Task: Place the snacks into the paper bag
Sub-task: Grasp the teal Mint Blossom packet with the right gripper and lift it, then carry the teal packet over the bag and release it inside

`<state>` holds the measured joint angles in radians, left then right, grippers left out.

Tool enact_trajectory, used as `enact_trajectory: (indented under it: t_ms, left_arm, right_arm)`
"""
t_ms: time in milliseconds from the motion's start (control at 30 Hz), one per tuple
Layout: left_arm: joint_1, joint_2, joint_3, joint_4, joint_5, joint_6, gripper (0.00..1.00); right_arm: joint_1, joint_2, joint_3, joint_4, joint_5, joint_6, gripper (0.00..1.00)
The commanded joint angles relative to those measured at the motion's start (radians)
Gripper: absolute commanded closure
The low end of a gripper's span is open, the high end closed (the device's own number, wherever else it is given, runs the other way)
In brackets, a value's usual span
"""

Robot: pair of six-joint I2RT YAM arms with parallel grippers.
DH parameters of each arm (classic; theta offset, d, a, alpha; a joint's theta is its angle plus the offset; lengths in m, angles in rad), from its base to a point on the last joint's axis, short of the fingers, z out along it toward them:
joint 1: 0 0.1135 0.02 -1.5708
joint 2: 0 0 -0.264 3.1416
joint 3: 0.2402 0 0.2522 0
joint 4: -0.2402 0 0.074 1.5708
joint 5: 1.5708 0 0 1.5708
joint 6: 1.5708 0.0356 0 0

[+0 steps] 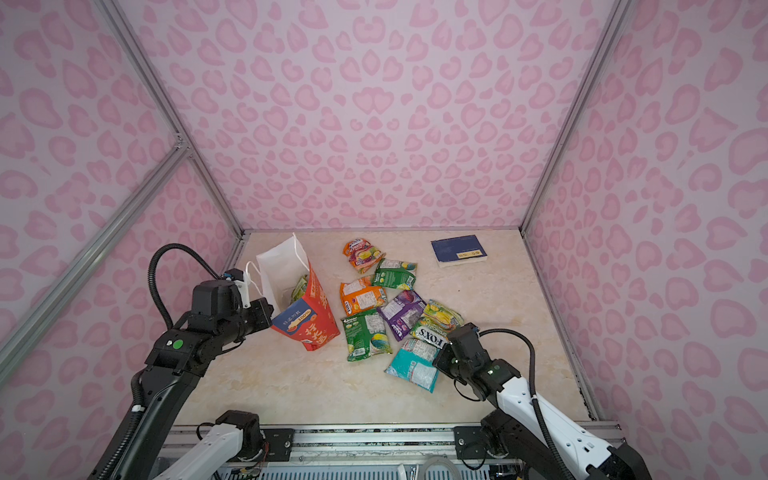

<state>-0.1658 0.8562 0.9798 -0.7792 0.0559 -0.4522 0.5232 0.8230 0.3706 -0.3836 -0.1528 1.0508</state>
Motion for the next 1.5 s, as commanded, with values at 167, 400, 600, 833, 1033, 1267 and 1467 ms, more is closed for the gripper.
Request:
enact_trajectory:
  t_ms: [167, 400, 600, 833, 1033, 1267, 1467]
  left_arm:
    - [0.001, -0.004, -0.006, 0.038, 0.001, 0.011, 0.97]
    - [0.002, -0.004, -0.007, 0.041, 0.012, 0.014, 0.97]
    - [0.003, -0.019, -0.007, 0.043, 0.018, 0.01, 0.97]
    - [0.008, -0.025, -0.007, 0.046, 0.036, 0.014, 0.97]
    - [0.009, -0.026, -0.003, 0.05, 0.051, 0.017, 0.97]
    - [0.005, -0.015, 0.056, 0.024, 0.119, -0.01, 0.97]
    - [-0.004, -0.031, 0.089, -0.035, 0.146, -0.036, 0.97]
  right_arm:
    - [0.0, -0.06, 0.104, -0.09, 0.057, -0.069, 1.0]
    - [0.0, -0.105, 0.244, -0.142, 0.093, -0.144, 1.0]
    - [0.021, -0.044, 0.386, -0.124, 0.103, -0.219, 1.0]
    - [0.132, 0.065, 0.604, -0.124, 0.238, -0.337, 1.0]
    - [0.169, 0.187, 0.792, -0.101, 0.229, -0.408, 1.0]
    - [0.221, 0.32, 1.021, -0.085, 0.206, -0.46, 1.0]
    - [0.29, 0.447, 1.266, -0.105, 0.209, -0.522, 1.0]
